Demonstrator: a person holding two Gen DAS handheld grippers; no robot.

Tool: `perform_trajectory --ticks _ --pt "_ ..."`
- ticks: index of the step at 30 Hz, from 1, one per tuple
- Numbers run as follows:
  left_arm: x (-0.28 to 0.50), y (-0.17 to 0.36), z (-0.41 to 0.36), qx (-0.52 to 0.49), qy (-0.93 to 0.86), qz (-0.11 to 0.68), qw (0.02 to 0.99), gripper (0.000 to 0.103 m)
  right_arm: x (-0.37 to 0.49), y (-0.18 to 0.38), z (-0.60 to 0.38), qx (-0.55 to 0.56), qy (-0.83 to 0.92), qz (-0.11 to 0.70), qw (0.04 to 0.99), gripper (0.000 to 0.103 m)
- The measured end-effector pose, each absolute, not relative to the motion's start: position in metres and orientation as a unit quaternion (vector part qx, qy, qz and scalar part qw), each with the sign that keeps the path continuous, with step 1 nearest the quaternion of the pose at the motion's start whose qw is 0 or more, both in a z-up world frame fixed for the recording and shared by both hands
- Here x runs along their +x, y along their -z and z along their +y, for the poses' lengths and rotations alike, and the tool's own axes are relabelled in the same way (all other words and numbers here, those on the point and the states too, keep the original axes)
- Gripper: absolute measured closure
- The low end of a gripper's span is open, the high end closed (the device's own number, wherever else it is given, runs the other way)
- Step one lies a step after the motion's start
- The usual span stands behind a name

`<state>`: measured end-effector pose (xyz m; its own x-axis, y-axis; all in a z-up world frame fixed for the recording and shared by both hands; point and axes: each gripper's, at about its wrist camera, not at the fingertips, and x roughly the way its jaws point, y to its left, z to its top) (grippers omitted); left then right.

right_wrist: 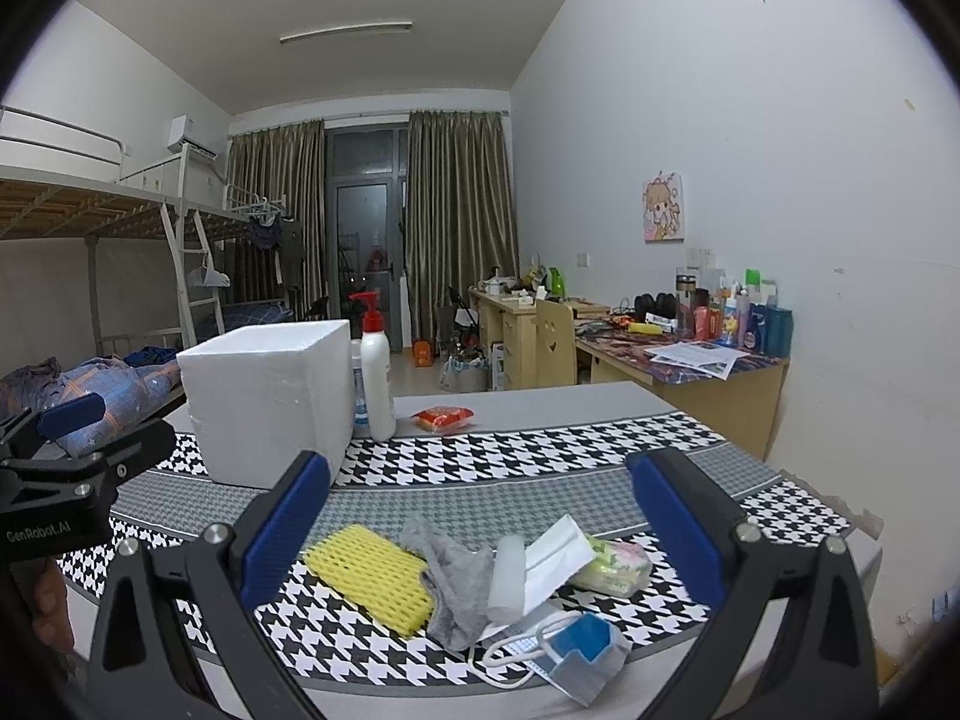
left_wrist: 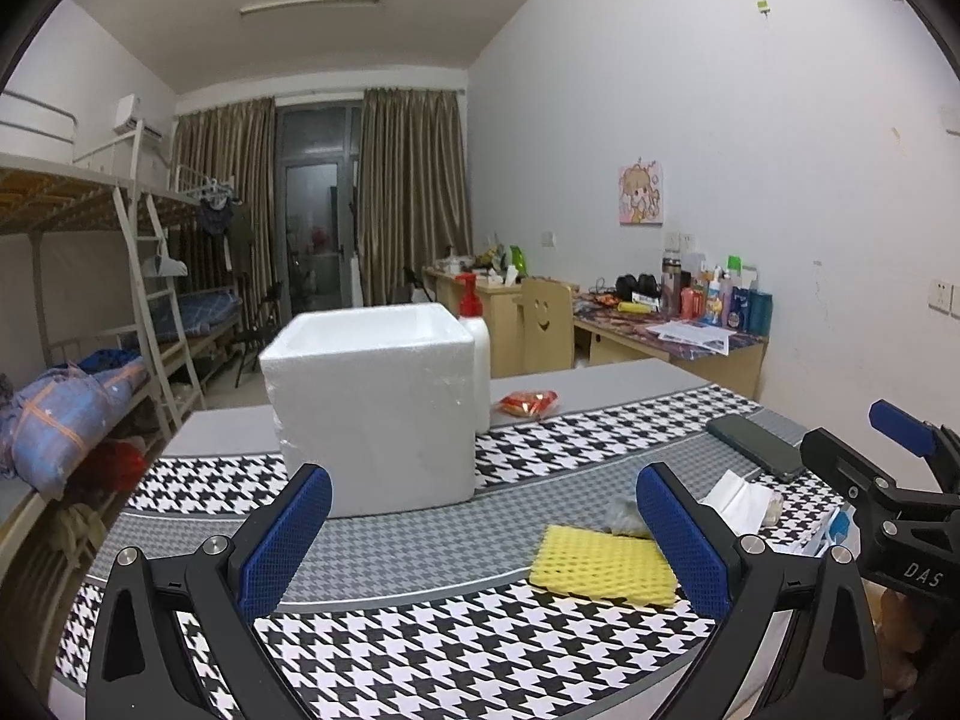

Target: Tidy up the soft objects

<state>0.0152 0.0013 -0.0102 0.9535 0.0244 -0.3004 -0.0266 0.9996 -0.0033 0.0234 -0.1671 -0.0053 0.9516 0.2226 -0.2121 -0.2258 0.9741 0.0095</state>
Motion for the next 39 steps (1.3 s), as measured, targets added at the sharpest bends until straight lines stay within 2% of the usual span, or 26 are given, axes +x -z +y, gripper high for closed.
perform_trajectory --ticks 39 --pt "0.098 0.065 -0.037 0.005 0.022 0.292 0.956 0.001 0.09 0.048 -0.205 0.004 -0.089 0.226 0.97 0.0"
